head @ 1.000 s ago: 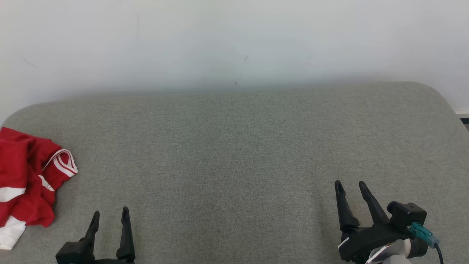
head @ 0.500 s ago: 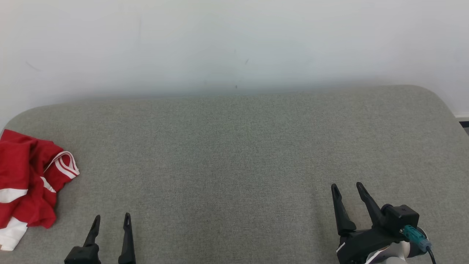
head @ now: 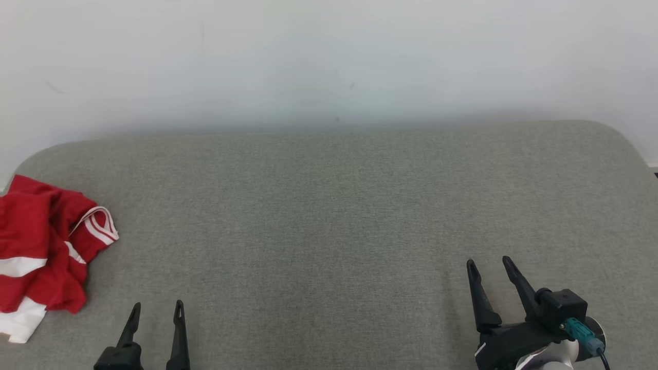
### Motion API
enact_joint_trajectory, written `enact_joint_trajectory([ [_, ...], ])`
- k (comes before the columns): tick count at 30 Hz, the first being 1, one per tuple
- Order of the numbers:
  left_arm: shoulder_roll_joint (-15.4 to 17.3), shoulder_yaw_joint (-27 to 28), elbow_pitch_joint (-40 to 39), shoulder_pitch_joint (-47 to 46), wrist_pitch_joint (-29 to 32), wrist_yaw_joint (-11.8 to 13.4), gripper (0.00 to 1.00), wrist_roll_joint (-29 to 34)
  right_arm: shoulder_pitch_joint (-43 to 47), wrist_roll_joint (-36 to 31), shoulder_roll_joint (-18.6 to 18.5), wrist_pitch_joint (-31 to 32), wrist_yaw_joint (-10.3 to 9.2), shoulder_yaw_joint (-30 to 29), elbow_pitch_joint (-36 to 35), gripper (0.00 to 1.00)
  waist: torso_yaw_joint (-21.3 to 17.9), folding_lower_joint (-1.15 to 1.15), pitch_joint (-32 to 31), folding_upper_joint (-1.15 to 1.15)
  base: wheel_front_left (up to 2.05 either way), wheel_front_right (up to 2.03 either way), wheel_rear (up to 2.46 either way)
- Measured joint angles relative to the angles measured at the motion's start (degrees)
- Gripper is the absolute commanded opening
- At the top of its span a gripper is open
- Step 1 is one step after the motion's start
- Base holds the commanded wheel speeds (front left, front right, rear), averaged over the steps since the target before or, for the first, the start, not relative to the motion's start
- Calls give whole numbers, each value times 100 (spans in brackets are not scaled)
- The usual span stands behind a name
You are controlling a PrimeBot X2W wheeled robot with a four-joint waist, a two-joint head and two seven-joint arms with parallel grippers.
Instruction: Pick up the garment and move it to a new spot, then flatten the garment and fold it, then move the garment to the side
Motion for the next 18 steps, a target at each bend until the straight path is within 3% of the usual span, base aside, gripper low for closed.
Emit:
enact_joint_trajectory([
  [9,2,11,30,-2,0,13,100,-8,78,-26,29,0,0,5,-7,100,427,0,26,0,0,0,0],
  [18,44,114,82,98,1,49,100,-10,133,-42,94,-1,1,88,-13,100,1262,0,24,0,0,0,0],
])
